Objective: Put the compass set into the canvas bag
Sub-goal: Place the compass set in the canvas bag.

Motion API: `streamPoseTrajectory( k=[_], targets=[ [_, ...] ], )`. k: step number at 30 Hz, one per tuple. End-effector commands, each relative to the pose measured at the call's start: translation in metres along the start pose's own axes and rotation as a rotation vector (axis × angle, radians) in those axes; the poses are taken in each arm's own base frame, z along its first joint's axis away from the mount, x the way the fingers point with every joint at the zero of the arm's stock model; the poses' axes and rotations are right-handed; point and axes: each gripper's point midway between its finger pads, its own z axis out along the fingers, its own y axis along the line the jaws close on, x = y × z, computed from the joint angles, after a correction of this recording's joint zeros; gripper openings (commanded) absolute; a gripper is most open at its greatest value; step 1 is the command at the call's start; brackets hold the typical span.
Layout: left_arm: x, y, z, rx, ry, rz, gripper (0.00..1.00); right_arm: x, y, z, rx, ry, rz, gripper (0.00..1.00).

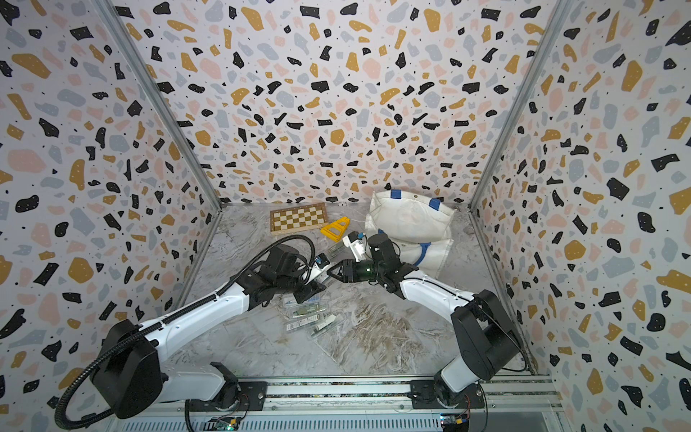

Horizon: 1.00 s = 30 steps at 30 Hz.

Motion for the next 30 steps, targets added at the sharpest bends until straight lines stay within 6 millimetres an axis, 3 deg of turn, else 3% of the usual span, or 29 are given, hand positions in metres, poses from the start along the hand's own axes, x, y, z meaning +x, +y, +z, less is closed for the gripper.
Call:
streamPoseTrajectory(
  k=[1,6,9,10,15,18,24,27,30],
  targets=[
    [-0.016,-0.004,-0.005,0.014,-0.064,0.024,0.24,-0.018,0.017,-0.001,-0.044,-0.033,-0.037,0.43],
    [-0.014,0.002,-0.006,-0.021,-0.050,0.019,0.25,-0.016,0.016,0.000,-0.041,-0.029,-0.043,0.25],
    [-0.013,0.004,-0.006,-0.031,-0.045,0.016,0.31,-0.017,0.015,-0.001,-0.029,-0.028,-0.053,0.19],
    [-0.013,0.004,-0.006,-0.035,-0.044,0.013,0.37,-0.018,0.015,-0.002,-0.023,-0.029,-0.057,0.15],
    [-0.017,0.022,-0.009,-0.137,-0.060,-0.050,0.86,-0.023,0.020,-0.010,0.009,-0.041,-0.092,0.00],
    [-0.024,0.026,-0.018,-0.173,-0.120,-0.103,0.97,-0.034,0.029,-0.022,0.052,-0.074,-0.135,0.00],
    [-0.030,0.015,-0.030,-0.135,-0.243,-0.212,0.99,-0.079,0.052,-0.067,0.197,-0.206,-0.257,0.00],
    [-0.026,0.006,-0.029,-0.092,-0.249,-0.258,0.97,-0.111,0.062,-0.102,0.295,-0.308,-0.308,0.00],
    [-0.020,0.002,-0.027,-0.069,-0.227,-0.282,0.97,-0.143,0.055,-0.142,0.430,-0.409,-0.327,0.00]
  ],
)
